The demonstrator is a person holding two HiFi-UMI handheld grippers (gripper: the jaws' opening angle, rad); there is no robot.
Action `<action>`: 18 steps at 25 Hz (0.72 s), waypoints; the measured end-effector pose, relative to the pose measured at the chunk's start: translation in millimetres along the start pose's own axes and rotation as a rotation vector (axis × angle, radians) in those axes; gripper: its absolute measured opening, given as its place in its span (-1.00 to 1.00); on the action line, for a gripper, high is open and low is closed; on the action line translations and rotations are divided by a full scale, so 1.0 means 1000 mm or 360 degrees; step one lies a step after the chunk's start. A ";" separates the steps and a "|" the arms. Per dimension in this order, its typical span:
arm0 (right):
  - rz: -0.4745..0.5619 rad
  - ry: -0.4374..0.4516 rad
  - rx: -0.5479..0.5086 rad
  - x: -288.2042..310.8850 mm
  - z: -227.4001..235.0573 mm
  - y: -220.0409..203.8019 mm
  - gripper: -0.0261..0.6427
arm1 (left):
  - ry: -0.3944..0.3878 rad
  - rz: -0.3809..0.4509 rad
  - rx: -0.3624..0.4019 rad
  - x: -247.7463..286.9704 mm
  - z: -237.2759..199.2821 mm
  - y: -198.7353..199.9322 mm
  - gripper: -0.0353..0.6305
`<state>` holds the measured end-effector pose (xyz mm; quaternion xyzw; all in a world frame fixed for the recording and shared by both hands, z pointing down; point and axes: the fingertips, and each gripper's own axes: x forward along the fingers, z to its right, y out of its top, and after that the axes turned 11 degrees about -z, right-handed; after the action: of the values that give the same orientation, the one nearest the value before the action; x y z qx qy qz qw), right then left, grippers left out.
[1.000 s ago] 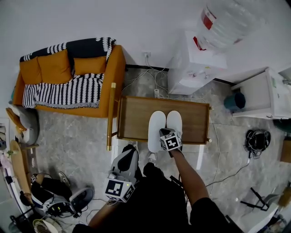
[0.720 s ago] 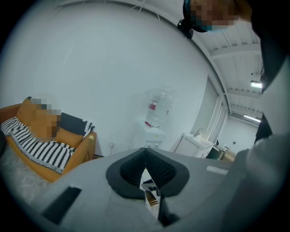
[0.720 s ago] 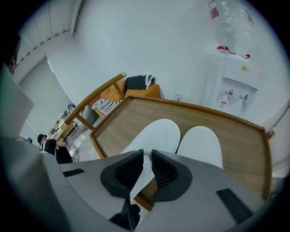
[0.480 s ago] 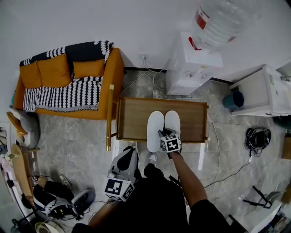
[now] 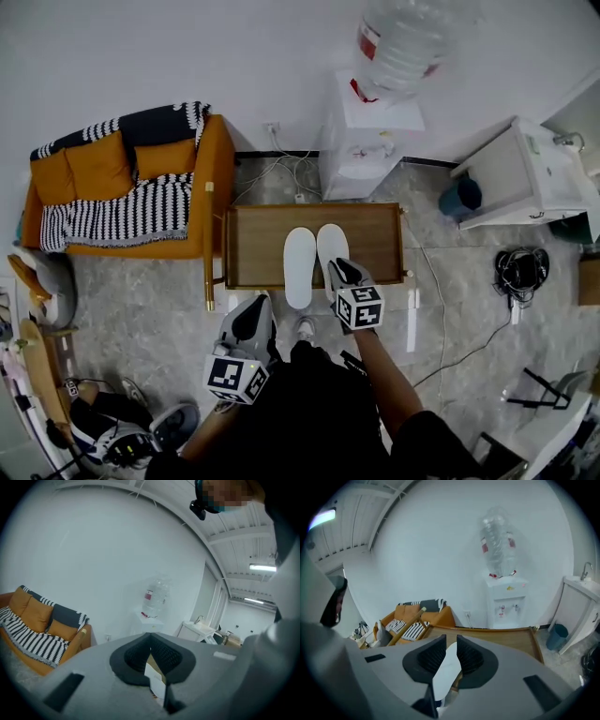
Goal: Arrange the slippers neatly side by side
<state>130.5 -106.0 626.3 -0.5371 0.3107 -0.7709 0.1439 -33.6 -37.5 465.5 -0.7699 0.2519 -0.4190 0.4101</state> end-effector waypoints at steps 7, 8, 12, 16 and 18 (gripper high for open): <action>0.0258 0.0029 0.0063 -0.097 -0.016 0.011 -0.82 | 0.0000 0.0047 0.0050 -0.006 0.027 -0.002 -0.86; 0.0288 0.0028 0.0064 -0.109 -0.020 0.010 -0.83 | 0.0003 0.0049 0.0051 -0.008 0.031 -0.003 -0.86; 0.0364 0.0022 0.0053 -0.143 -0.034 0.004 -0.87 | -0.0002 0.0055 0.0078 -0.008 0.040 -0.005 -0.86; 0.0389 0.0026 0.0043 -0.155 -0.043 -0.001 -0.89 | -0.0013 0.0059 0.0098 -0.005 0.047 -0.005 -0.86; 0.0387 0.0038 0.0049 -0.159 -0.048 -0.004 -0.89 | -0.0019 0.0061 0.0104 -0.005 0.050 -0.005 -0.86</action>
<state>148.0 1.4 500.4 -0.4840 0.3632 -0.7589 0.2408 6.8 -10.3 451.4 -0.7536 0.2503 -0.4145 0.4444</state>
